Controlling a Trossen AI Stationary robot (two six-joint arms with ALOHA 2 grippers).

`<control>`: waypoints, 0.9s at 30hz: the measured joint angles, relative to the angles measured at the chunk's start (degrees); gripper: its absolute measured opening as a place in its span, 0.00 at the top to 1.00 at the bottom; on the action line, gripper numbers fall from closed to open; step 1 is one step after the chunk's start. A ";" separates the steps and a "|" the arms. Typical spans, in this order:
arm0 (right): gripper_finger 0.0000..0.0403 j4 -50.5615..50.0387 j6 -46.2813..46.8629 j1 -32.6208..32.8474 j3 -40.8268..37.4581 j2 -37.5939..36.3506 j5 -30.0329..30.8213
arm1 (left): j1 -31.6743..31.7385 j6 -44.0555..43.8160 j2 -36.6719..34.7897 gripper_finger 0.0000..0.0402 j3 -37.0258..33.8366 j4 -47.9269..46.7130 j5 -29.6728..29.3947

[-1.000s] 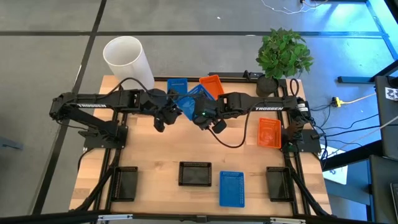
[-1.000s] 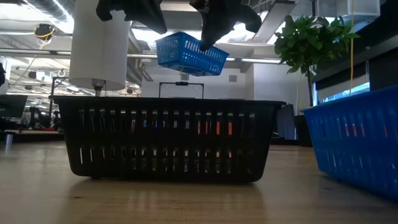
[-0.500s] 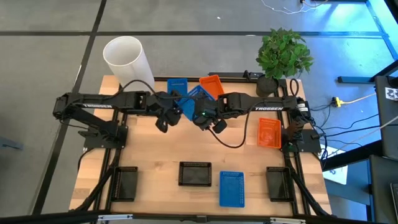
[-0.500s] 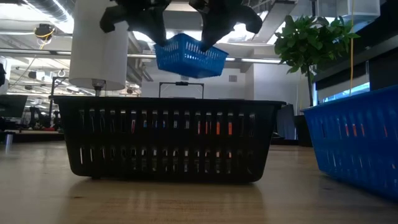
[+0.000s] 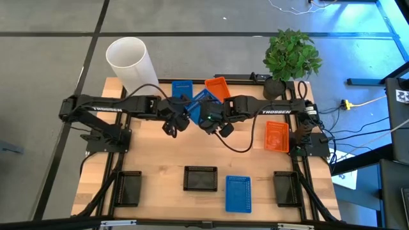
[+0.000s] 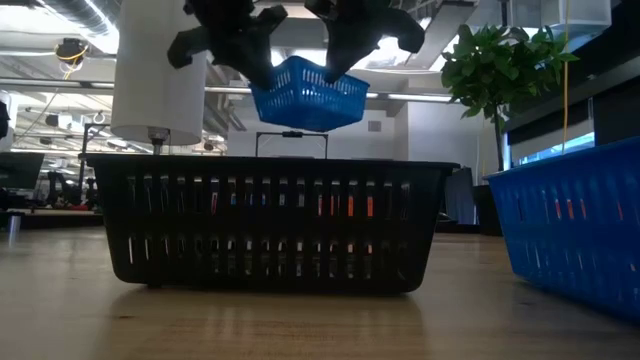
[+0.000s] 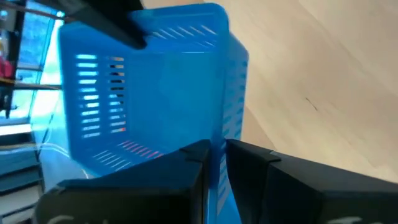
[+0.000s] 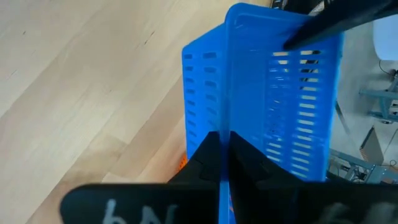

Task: Stack baskets by color
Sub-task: Stack the top blue basket on top of the blue basket on the table

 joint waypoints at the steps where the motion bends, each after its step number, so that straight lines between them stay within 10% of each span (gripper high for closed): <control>1: 0.99 0.04 0.01 0.00 0.00 0.01 -0.01 | 0.00 0.88 0.12 0.90 0.00 -0.08 -0.02; 27: 0.83 0.63 3.44 0.00 0.11 -0.08 5.42 | 0.48 -3.30 0.07 1.00 -0.02 -4.25 0.07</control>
